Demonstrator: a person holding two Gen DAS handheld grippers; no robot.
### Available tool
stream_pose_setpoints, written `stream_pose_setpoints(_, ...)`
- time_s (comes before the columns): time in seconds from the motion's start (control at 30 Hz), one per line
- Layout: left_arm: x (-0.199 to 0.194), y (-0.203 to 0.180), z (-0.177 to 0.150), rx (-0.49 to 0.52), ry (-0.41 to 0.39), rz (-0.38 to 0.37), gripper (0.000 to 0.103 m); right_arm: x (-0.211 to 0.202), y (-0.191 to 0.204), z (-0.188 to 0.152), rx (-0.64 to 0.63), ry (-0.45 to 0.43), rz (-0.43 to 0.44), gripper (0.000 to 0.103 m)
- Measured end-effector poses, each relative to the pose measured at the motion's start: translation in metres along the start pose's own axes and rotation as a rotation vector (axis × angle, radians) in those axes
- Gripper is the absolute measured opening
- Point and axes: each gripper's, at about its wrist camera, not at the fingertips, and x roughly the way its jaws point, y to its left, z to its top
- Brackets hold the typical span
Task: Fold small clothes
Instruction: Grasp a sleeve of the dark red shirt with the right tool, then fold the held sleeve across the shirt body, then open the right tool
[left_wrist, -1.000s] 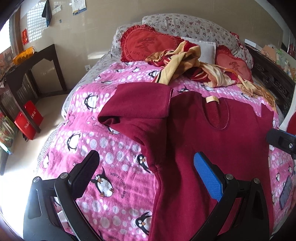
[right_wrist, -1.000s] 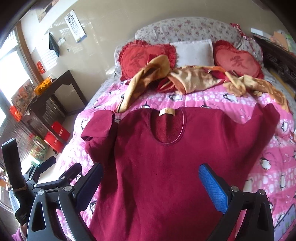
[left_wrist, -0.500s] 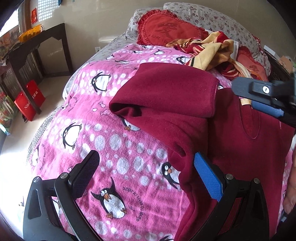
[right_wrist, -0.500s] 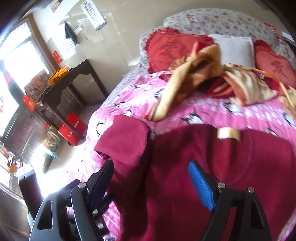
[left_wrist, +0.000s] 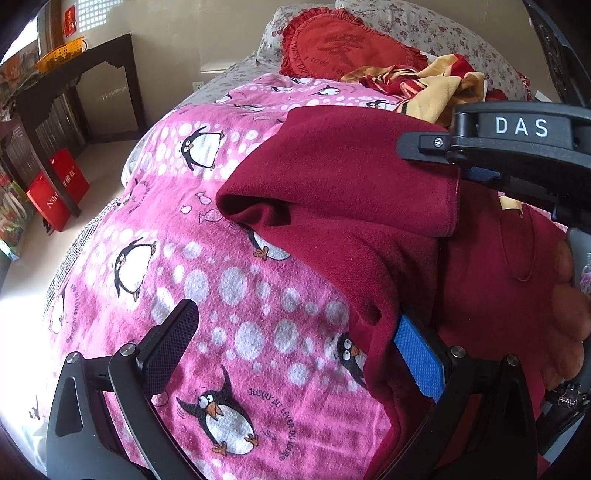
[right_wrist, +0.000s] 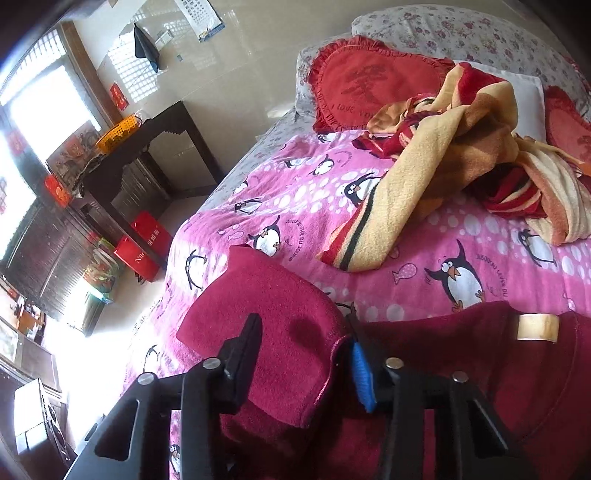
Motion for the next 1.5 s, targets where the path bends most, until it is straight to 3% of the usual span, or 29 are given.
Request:
stream_pose_setpoints(0.03,0.001,0.001,0.000,-0.004,0.003,0.000,0.102,0.000,0.001,0.000,-0.009,-0.004,-0.003,0.022)
stream_pose_setpoints(0.13,0.003,0.002,-0.001,-0.013,0.007,0.003,0.102,-0.008,0.008,0.002,-0.036,-0.046,-0.006,0.012)
stream_pose_setpoints(0.33,0.001,-0.004,-0.003,0.003,-0.003,0.030,0.102,-0.038,0.012,0.006,-0.047,-0.108,0.022,0.008)
stream_pose_setpoints(0.53,0.003,-0.008,-0.006,0.002,0.004,0.070,0.102,-0.106,-0.005,0.010,0.024,-0.207,0.091,0.007)
stream_pose_setpoints(0.8,-0.007,-0.007,-0.019,0.004,0.011,0.068,0.102,-0.211,-0.063,-0.004,0.097,-0.318,0.037,0.007)
stream_pose_setpoints(0.97,-0.017,-0.009,-0.032,0.021,0.022,0.056,0.102,-0.237,-0.124,-0.033,0.126,-0.246,-0.128,0.007)
stream_pose_setpoints(1.13,-0.030,-0.006,-0.043,0.033,0.011,0.057,0.102,-0.209,-0.197,-0.075,0.182,-0.063,-0.319,0.007)
stream_pose_setpoints(1.23,-0.036,-0.008,-0.040,0.032,-0.005,0.059,0.102,-0.186,-0.232,-0.096,0.228,0.019,-0.360,0.008)
stream_pose_setpoints(1.3,-0.038,-0.011,-0.036,0.037,-0.011,0.059,0.102,-0.171,-0.250,-0.104,0.283,0.055,-0.397,0.012)
stream_pose_setpoints(1.37,-0.039,-0.015,-0.031,0.044,-0.023,0.052,0.102,-0.168,-0.255,-0.103,0.315,0.067,-0.434,0.027)
stream_pose_setpoints(1.43,-0.040,-0.020,-0.029,0.051,-0.028,0.041,0.102,-0.178,-0.246,-0.099,0.307,0.020,-0.471,0.053)
stream_pose_setpoints(1.5,-0.038,-0.022,-0.029,0.052,-0.021,0.024,0.102,-0.186,-0.230,-0.091,0.261,-0.025,-0.498,0.056)
